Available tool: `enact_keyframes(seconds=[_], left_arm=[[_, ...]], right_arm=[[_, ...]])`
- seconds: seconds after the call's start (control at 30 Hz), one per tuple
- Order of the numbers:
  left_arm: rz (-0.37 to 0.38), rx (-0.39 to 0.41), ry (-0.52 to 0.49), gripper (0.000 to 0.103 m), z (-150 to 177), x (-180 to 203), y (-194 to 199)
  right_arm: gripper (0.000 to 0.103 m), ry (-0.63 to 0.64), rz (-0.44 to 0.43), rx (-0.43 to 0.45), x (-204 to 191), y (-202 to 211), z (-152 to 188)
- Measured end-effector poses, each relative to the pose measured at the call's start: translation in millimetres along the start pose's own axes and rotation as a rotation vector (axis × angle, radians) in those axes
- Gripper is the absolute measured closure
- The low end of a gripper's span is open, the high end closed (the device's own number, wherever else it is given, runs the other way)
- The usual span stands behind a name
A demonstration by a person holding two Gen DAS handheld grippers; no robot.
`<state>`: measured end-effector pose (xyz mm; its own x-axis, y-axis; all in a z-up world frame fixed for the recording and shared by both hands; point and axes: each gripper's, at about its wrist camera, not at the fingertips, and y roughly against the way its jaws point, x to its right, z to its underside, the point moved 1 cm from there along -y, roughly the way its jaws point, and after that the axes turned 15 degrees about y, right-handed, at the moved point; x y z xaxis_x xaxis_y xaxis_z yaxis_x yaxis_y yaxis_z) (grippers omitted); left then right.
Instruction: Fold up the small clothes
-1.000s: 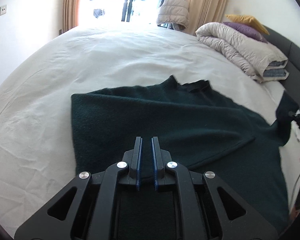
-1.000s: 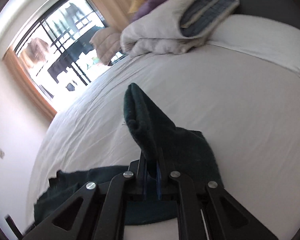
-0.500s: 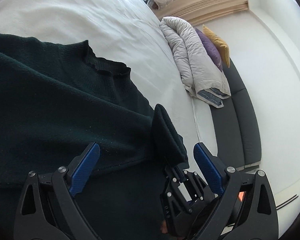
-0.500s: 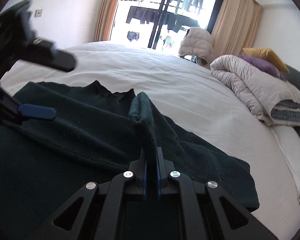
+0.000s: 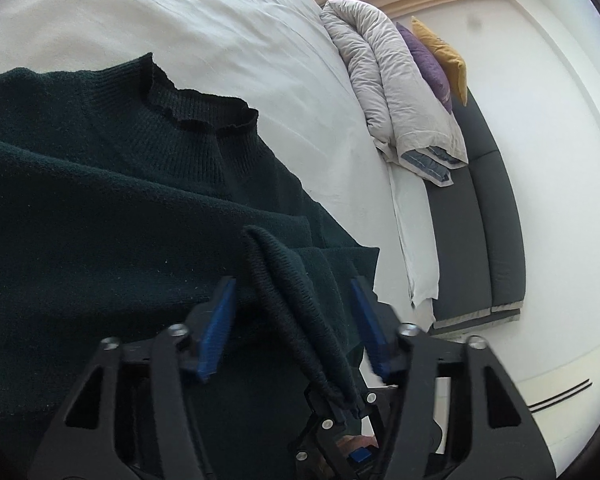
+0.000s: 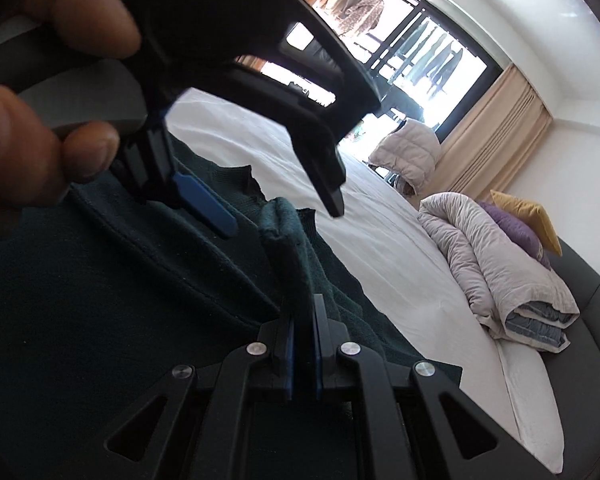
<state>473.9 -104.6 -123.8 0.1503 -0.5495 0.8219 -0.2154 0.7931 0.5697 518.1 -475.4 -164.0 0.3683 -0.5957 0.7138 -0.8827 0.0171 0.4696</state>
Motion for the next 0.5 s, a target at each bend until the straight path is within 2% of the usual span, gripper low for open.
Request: enact_keyframes(seconds=[0.03,0.13,0.3,0.33,0.37,0.4,0.47,0.5], left_arm=[[-0.016,-0.006,-0.009,0.075,-0.3,-0.4,-2.5],[-0.026,0.017,-0.035,0.092,1.2,-1.0,2.7],[-0.041,0.083,-0.068,0.096,-4.7,4.7,27.2],[-0.040,0.101,-0.069,0.097,-6.6,5.6,32.9],[-0.041,0.118,-0.071,0.097,-8.7,6.1,37.7],[-0.039,0.132,-0.070,0.097,-10.6,6.0,46.2],[-0.036,0.151,-0.068,0.097,-14.9,5.1,57.3],[-0.035,0.159,-0.070,0.097,-16.7,4.5,65.9]], right_arm=[[0.095,0.008,-0.001,0.003,-1.8,0.6,-2.0],[0.095,0.007,-0.013,0.005,-3.5,0.5,-6.1],[0.094,-0.027,-0.054,0.036,-2.1,-1.3,-15.6],[0.091,-0.047,-0.072,0.038,-0.3,-2.2,-17.5],[0.074,-0.073,-0.099,0.034,2.0,-3.3,-18.9],[0.052,-0.110,-0.136,0.034,6.7,-3.4,-18.3],[0.037,-0.245,-0.222,0.044,23.2,-0.3,-8.9],[0.037,-0.348,-0.275,0.042,35.6,-0.1,1.8]])
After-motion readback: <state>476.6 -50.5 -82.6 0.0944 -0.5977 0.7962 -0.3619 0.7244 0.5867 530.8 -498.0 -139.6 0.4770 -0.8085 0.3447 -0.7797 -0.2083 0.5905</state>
